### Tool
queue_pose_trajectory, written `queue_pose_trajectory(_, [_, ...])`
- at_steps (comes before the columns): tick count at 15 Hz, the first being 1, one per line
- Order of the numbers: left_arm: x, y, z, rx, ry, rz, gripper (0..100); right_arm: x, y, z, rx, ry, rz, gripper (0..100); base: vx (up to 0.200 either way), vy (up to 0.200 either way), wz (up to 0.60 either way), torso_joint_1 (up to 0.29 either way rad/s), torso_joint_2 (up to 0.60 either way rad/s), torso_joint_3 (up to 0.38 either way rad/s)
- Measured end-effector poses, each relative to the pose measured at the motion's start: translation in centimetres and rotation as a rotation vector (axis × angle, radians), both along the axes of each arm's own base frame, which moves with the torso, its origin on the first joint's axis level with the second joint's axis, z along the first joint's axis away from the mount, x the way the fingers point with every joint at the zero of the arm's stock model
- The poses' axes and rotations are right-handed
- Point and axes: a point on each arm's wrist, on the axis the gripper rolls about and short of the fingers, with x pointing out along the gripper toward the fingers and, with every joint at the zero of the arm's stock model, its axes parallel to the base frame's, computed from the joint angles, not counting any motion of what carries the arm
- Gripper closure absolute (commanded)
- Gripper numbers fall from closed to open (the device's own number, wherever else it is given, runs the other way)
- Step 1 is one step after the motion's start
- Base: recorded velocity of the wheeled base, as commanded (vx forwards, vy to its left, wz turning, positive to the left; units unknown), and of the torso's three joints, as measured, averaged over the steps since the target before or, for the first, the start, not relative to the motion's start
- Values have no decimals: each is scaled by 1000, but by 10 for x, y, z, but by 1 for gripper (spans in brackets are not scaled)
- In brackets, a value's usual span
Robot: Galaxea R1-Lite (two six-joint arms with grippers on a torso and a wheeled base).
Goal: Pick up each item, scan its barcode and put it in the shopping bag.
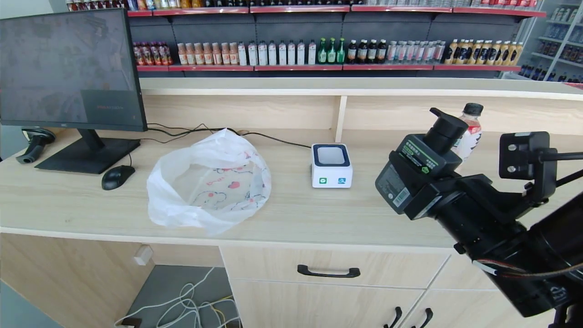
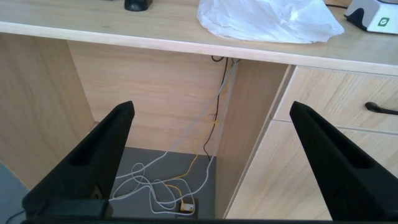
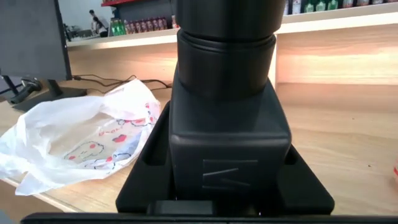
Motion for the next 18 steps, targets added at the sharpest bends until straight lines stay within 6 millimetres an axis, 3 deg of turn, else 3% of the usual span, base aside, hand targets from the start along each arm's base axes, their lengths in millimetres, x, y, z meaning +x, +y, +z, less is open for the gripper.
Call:
queue_pose_trajectory(10, [0,0,0,-1,0,-1,0,10,-8,10,30,-45,-33,100,0,200,0,9,2,-1])
queue_pose_trajectory(13, [0,0,0,1,-1,-1,0,15,-3,13,-45,-107,66,100,0,0,0,0,0,0])
queue_pose_trajectory(16, [0,0,0,2,-1,-1,0,37,-15,14,-146,-177,142,100,0,0,0,0,0,0])
queue_pose_trajectory(18, [0,0,0,2,-1,-1,0,71,-37,23,-235,-272,162,100,0,0,0,0,0,0])
